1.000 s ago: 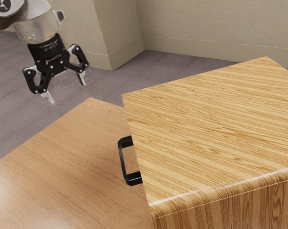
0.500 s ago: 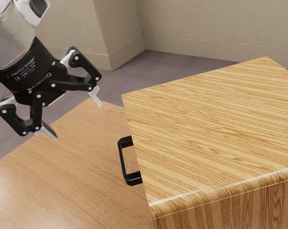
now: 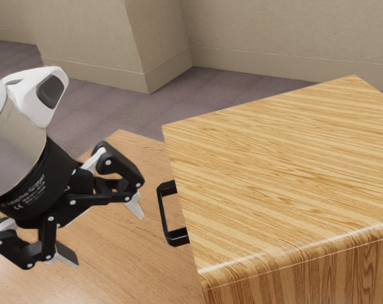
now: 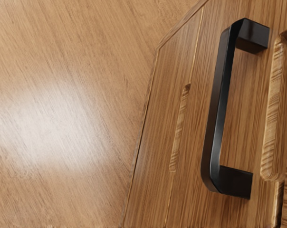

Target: Pull the drawer handle with one arm to open the drawer

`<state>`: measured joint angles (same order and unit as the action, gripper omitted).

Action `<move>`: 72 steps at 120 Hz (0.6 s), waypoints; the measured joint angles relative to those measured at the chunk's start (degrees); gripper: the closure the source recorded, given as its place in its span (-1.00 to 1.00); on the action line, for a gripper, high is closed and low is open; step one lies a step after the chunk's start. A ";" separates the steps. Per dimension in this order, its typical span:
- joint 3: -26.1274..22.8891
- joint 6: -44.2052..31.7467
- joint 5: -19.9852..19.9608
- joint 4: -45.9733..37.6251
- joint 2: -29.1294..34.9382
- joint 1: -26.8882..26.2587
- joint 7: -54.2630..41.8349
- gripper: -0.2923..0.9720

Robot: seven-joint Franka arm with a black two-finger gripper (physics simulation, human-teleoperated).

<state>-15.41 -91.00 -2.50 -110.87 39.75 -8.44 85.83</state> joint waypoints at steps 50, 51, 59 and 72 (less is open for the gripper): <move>2.44 -0.56 0.25 -0.58 1.10 -0.05 2.24 -0.54; 2.50 -0.47 0.30 -0.47 1.17 -0.03 2.23 -0.54; 2.74 1.19 0.67 2.08 1.09 0.40 2.19 -0.54; 2.82 4.83 1.04 6.31 -1.38 1.95 2.15 -0.54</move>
<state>-12.59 -86.17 -1.46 -104.57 38.37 -6.50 87.98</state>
